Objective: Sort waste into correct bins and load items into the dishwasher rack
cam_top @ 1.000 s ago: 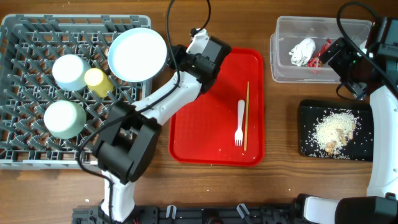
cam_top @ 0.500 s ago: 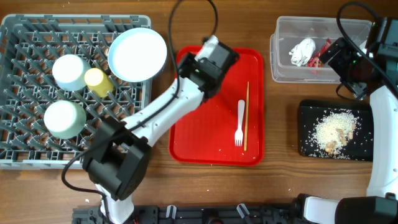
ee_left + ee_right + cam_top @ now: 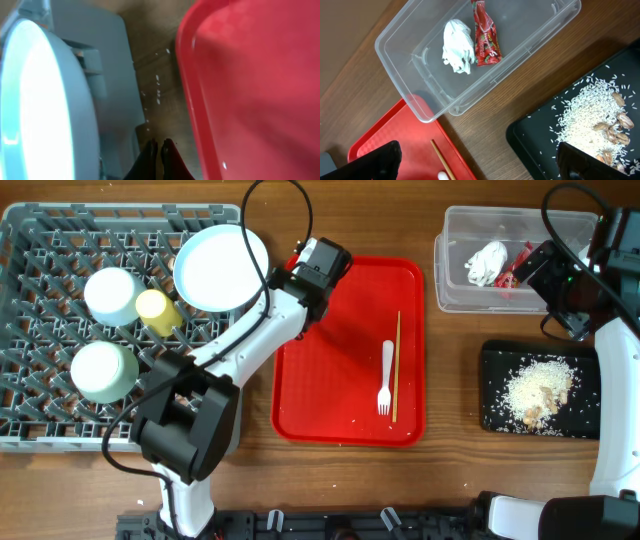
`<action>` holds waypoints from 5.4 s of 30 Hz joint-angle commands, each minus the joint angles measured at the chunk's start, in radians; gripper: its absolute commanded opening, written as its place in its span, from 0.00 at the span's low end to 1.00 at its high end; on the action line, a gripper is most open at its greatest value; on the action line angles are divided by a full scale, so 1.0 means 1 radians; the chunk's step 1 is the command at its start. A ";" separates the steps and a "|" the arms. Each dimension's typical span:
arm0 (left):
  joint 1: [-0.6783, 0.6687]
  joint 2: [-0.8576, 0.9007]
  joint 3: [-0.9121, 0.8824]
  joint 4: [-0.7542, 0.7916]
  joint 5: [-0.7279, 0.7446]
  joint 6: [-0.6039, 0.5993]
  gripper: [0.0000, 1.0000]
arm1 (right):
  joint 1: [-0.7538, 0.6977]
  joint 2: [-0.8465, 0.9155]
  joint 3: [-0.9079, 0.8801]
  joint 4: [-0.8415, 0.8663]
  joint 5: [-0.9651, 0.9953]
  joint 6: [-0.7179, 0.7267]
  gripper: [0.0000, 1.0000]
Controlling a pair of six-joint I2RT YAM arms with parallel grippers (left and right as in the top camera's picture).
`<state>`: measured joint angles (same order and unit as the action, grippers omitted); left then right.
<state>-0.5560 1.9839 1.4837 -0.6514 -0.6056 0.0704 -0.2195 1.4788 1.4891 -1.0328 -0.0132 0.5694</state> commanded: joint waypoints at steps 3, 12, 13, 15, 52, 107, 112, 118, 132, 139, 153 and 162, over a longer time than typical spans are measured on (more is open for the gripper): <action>0.000 0.010 -0.001 0.021 -0.116 0.039 0.04 | -0.001 -0.012 0.007 0.000 0.021 -0.019 1.00; 0.000 0.010 -0.001 0.068 -0.279 0.080 0.04 | -0.001 -0.012 0.007 0.000 0.021 -0.019 1.00; 0.000 0.010 -0.001 0.075 -0.299 0.079 0.04 | 0.000 -0.012 0.007 0.000 0.021 -0.019 1.00; 0.000 0.010 -0.001 0.086 -0.327 0.079 0.04 | -0.001 -0.012 0.007 0.000 0.021 -0.019 1.00; 0.640 -0.139 -0.001 0.014 0.493 -0.348 0.04 | -0.001 -0.012 0.007 0.000 0.021 -0.019 1.00; 0.519 -0.159 0.000 -0.154 0.930 -0.284 0.04 | 0.000 -0.012 0.007 0.000 0.021 -0.019 1.00; 0.533 -0.159 0.000 -0.124 0.761 -0.284 0.04 | 0.000 -0.012 0.007 0.000 0.021 -0.019 1.00; 0.571 -0.163 0.001 -0.108 0.546 -0.288 0.04 | -0.001 -0.012 0.007 0.000 0.021 -0.019 1.00; 0.375 -0.396 0.087 -0.085 0.953 -0.313 0.04 | -0.001 -0.012 0.007 0.000 0.021 -0.019 1.00; 0.113 -0.207 0.087 -0.062 0.601 -0.263 0.04 | -0.001 -0.012 0.007 0.000 0.021 -0.019 1.00; 0.138 -0.026 0.087 0.040 0.332 -0.126 0.04 | -0.001 -0.012 0.007 0.000 0.021 -0.019 1.00; 0.188 -0.007 0.087 0.061 0.348 -0.126 0.04 | -0.001 -0.012 0.007 0.000 0.021 -0.019 1.00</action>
<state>-0.3824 1.9636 1.5742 -0.6018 -0.2539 -0.0715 -0.2195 1.4788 1.4891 -1.0328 -0.0132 0.5694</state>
